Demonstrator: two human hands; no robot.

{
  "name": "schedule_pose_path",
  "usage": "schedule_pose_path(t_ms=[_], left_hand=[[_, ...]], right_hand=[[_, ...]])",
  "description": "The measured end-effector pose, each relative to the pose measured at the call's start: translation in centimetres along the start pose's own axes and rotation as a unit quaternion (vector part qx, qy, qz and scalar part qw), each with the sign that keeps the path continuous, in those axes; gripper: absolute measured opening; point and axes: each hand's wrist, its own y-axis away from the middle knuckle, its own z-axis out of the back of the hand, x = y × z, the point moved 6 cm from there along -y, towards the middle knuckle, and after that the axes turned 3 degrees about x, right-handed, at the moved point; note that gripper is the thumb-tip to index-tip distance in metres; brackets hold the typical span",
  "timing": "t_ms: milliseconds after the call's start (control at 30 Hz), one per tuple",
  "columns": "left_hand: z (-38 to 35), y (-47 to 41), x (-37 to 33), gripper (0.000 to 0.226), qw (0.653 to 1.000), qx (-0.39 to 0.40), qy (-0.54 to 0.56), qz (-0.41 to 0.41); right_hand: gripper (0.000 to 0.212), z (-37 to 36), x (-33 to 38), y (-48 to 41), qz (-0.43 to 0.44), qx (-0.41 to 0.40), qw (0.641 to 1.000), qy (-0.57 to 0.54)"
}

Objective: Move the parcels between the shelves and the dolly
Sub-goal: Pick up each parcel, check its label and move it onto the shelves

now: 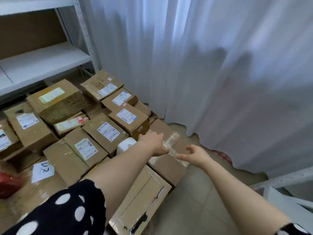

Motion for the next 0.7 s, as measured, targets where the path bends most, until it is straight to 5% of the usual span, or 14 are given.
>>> schedule_pose_path(t_ms=[333,700], left_hand=[[-4.7,15.7,-10.1,0.070,0.993,-0.009,-0.063,-0.096],[-8.4,30.9,-19.4,0.073,0.938,-0.017,-0.170,-0.301]], right_hand=[[0.095,-2.9,-9.3,18.8,-0.018,-0.055,0.996,0.061],[0.093,-8.5,-17.0,39.6,-0.149,-0.202,0.966,0.056]])
